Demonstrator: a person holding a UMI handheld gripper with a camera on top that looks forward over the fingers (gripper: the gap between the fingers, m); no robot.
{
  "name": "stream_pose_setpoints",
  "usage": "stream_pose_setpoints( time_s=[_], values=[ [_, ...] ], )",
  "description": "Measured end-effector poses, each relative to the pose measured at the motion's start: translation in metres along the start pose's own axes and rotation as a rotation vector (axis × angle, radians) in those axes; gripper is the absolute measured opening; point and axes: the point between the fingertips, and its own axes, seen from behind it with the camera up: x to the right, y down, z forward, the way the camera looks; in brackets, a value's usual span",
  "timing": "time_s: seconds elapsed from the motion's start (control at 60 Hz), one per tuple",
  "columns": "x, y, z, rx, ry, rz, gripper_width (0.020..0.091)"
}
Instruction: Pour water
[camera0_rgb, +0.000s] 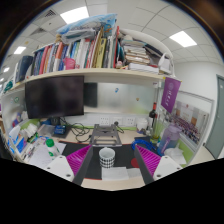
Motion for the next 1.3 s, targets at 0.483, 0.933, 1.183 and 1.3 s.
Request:
stream_pose_setpoints(
  time_s=[0.483,0.933,1.183,1.3],
  values=[
    [-0.204,0.132,0.017,-0.071,-0.172,0.01,0.0859],
    [-0.293,0.122,0.143,0.046,-0.211,0.097,0.0857],
    [-0.293,0.123,0.164,0.117,-0.149,-0.014,0.0533],
    [-0.299,0.119,0.164,0.164,-0.172,-0.043,0.0483]
  ],
)
